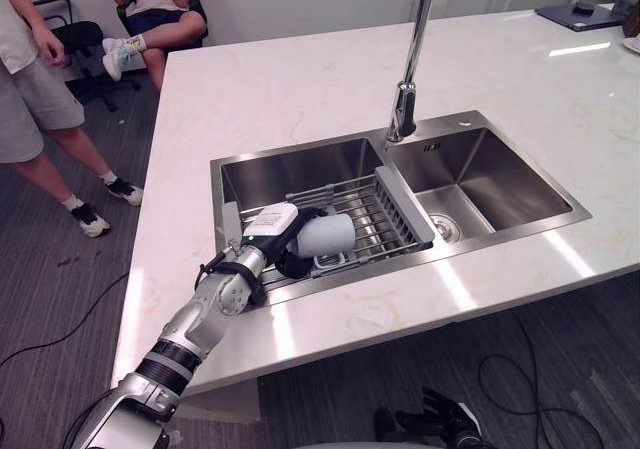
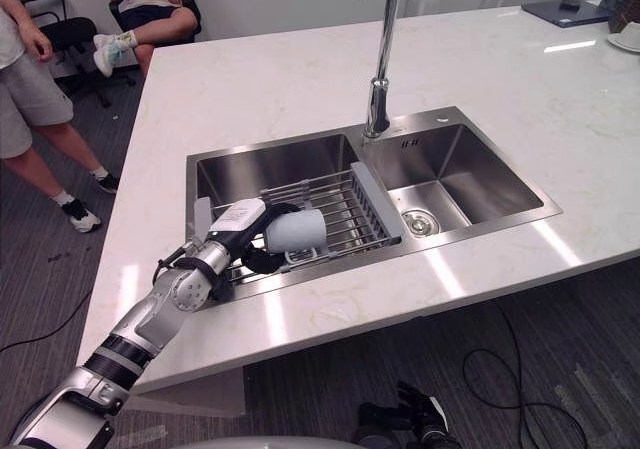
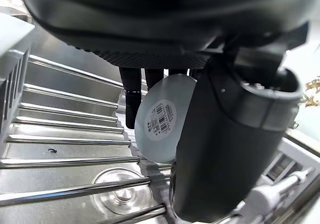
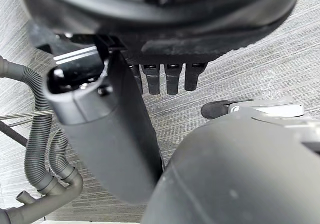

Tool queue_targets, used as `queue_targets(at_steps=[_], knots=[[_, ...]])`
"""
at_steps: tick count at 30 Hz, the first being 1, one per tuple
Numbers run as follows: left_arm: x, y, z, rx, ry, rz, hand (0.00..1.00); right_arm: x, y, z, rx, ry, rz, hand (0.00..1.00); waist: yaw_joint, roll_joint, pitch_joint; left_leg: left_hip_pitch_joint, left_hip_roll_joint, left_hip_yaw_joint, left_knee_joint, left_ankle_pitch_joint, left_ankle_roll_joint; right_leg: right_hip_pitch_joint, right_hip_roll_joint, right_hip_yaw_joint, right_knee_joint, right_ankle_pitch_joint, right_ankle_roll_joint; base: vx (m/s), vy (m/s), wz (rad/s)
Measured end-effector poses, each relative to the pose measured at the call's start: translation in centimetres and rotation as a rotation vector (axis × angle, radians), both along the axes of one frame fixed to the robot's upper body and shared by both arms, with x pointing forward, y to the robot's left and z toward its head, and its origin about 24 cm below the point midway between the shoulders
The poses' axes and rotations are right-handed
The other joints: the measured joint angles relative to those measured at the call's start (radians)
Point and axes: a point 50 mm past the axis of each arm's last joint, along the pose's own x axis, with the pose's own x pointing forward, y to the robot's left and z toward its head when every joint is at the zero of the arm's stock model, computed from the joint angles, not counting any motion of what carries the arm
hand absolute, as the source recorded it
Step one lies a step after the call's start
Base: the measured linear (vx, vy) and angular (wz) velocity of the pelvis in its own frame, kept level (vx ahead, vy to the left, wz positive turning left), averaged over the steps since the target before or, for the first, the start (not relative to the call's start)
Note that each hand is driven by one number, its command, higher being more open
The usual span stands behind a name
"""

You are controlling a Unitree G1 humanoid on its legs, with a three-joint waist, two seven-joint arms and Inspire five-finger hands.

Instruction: Walk over to the sink, pick up the cup, carry it to the dishwasher, place the cup inside the dishwasher, then close the dishwasher door

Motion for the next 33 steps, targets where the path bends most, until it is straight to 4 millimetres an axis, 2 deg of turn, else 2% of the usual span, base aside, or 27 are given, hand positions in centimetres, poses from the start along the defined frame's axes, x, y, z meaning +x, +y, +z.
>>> queue_targets(at_steps=[7, 14, 19, 20, 25, 30, 33], knots=[[-0.7, -0.2, 0.4, -0.142, -0.023, 0.038, 0.3, -0.1, -0.1, 0.0, 0.0, 0.003, -0.008, 0.9, 0.013, 0.0, 0.0, 0.0, 0.0, -0.001, 0.0, 0.0, 0.0, 0.001, 0.0, -0.002, 0.001, 0.0, 0.0, 0.0, 0.0, 0.0], [-2.7, -2.6, 1.7, -0.511, 0.004, -0.006, 0.3, -0.1, -0.2, 0.0, 0.003, 0.007, -0.029, 0.9, 0.027, 0.0, 0.0, 0.007, 0.001, -0.003, 0.003, 0.0, 0.0, 0.011, 0.0, -0.003, 0.001, -0.001, -0.002, 0.0, 0.0, 0.0], [-3.9, -3.1, 2.2, -0.712, 0.019, 0.0, 0.3, -0.7, -0.2, -0.2, 0.01, 0.02, -0.065, 0.9, 0.034, -0.001, 0.001, 0.024, 0.004, 0.003, 0.006, -0.001, 0.001, 0.014, 0.001, 0.012, 0.034, -0.017, 0.0, -0.04, -0.004, -0.03], [-4.2, -3.3, 2.7, -0.766, 0.006, -0.004, 0.3, -1.3, -0.3, -0.2, 0.011, 0.03, -0.081, 0.9, 0.045, -0.001, 0.001, 0.032, 0.004, 0.006, 0.007, -0.003, 0.002, 0.011, 0.001, 0.016, 0.055, -0.031, 0.004, -0.05, -0.003, -0.04], [-5.8, -2.7, 4.6, -0.937, -0.072, 0.006, 0.3, -1.7, -0.3, -0.2, 0.01, 0.031, -0.099, 0.9, 0.059, -0.005, -0.004, 0.034, 0.005, 0.015, 0.009, -0.004, 0.003, -0.017, 0.002, 0.029, 0.11, -0.057, 0.008, -0.03, -0.003, -0.05], [-6.7, -2.5, 4.7, -1.082, -0.052, 0.026, 0.3, -1.9, -0.3, -0.2, 0.009, 0.027, -0.103, 0.9, 0.081, -0.01, -0.008, 0.039, 0.006, 0.035, 0.013, -0.01, 0.002, -0.025, 0.006, 0.049, 0.119, -0.057, 0.009, -0.01, 0.004, -0.11], [-7.4, -2.1, 4.3, -1.135, -0.041, 0.06, 0.3, -1.8, -0.1, -0.1, 0.012, 0.018, -0.104, 0.9, 0.082, -0.016, -0.012, 0.037, 0.007, 0.047, 0.023, -0.018, 0.004, -0.032, 0.007, 0.061, 0.125, -0.058, 0.01, -0.01, 0.009, -0.14]])
